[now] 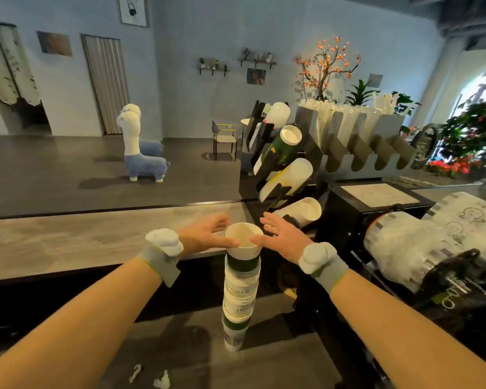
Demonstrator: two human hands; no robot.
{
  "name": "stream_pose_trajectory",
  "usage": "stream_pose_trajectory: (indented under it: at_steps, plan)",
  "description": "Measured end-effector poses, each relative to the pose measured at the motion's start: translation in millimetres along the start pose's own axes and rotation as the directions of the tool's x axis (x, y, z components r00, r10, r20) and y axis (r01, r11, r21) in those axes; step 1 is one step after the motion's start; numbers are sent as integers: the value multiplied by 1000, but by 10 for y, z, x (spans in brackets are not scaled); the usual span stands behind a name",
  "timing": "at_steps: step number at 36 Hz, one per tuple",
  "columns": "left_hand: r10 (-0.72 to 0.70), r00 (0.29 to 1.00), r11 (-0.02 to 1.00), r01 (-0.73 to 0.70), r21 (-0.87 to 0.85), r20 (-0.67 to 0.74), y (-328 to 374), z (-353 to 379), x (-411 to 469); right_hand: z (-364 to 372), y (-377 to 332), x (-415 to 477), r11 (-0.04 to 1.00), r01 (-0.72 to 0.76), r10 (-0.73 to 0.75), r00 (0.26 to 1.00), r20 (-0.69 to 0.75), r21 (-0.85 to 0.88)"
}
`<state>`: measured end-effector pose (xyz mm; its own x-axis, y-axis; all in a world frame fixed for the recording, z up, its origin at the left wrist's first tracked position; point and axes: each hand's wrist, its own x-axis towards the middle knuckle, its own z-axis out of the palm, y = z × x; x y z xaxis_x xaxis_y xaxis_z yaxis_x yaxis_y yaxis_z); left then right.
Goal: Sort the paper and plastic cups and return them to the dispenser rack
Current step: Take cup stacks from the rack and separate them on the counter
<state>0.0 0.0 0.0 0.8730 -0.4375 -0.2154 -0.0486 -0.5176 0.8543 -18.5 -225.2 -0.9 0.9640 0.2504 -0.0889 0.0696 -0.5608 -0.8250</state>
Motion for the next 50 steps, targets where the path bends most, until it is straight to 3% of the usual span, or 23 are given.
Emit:
stream_pose_trajectory:
  at_steps: [5,9,24,35,50]
  plan:
    - [-12,1000,1000,12,11,7,-122,149,69,146,56,-50,995,35,-33,999,27,-95]
    - [8,999,998,-6,67,-39,-225,204,150,251,168,-4,993,61,-67,996,-58,-104]
    - [4,996,1000,-1,27,-90,-372,299,198,353,350,132,997,77,-75,988,-132,11]
    - [82,991,996,-78,40,-109,-457,464,241,407,360,146,993,115,-112,987,-116,28]
    - [93,981,995,-89,37,-168,-553,523,279,426,230,156,980,178,-143,945,-294,94]
